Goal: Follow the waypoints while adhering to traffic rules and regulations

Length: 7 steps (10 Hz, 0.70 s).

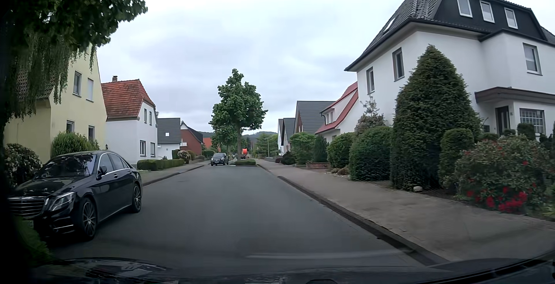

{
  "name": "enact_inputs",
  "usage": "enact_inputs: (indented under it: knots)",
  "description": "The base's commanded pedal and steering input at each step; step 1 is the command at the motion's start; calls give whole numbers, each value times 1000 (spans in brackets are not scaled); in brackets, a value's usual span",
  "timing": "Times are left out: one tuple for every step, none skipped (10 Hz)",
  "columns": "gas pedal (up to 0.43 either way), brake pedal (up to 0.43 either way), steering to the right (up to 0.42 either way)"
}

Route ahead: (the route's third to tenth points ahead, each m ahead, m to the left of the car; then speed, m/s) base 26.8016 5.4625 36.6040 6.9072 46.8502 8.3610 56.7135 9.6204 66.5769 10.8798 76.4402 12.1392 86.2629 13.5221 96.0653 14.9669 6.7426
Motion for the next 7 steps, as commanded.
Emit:
enact_inputs:
  knots:
    - [157,0,-74]
    - [157,0,-74]
    - [157,0,-74]
    - [157,0,-74]
    - [157,0,-74]
    - [157,0,-72]
    - [157,0,-69]
